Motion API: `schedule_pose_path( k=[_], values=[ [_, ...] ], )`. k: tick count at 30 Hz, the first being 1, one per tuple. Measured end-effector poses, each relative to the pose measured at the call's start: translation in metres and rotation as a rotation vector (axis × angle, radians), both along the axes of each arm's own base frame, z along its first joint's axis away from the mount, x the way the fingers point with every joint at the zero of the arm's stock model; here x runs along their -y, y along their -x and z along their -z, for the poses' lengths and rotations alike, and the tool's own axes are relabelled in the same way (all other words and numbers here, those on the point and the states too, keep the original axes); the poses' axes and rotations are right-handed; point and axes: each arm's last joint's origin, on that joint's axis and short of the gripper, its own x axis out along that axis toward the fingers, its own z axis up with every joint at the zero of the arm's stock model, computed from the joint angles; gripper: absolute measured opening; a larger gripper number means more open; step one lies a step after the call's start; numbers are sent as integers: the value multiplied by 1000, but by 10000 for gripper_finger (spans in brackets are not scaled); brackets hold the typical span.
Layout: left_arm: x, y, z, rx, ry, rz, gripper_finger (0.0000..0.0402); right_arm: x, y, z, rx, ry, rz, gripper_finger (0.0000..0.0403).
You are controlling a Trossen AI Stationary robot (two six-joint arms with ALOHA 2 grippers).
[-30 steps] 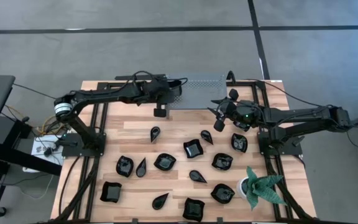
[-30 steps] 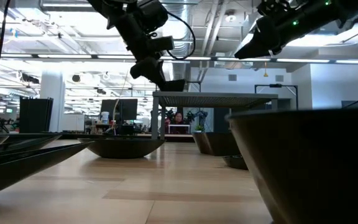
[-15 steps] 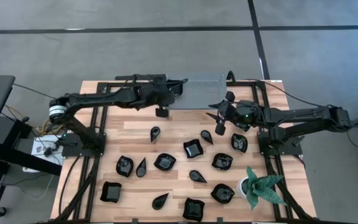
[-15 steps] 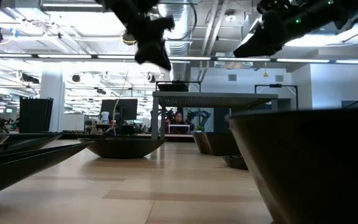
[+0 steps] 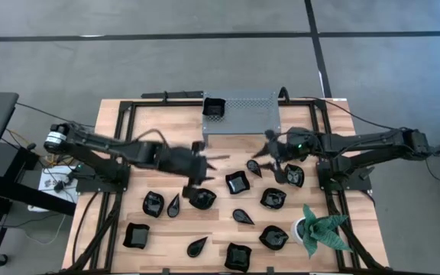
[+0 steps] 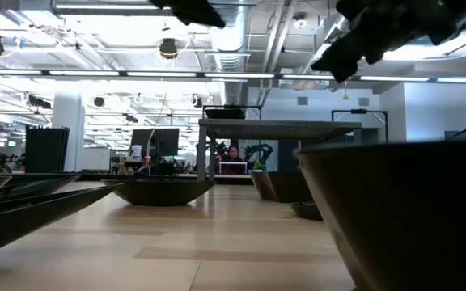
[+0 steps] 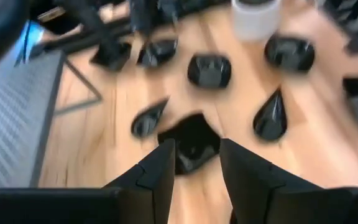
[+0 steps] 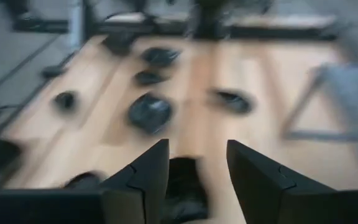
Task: Pick & Place Mini shaped plates
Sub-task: Stack the distorted square plate on top of the distorted square plate on the shelf
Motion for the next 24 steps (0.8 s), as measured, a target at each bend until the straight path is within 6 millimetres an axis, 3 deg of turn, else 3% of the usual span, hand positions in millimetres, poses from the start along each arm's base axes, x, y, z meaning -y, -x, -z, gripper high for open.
schedule_pose_path(
  k=[5,10,19,24],
  values=[
    [11,11,25,-32,-104,-155,129,-31,-22,34,-139,12,-77,147],
    [8,17,34,-26,-137,-269,129,-53,-40,60,-238,49,-146,143],
    [8,17,32,-7,-110,-288,127,-59,-76,79,-351,103,-129,154],
    [8,17,32,1,-101,-292,127,-55,-85,92,-456,111,-114,150]
  ],
)
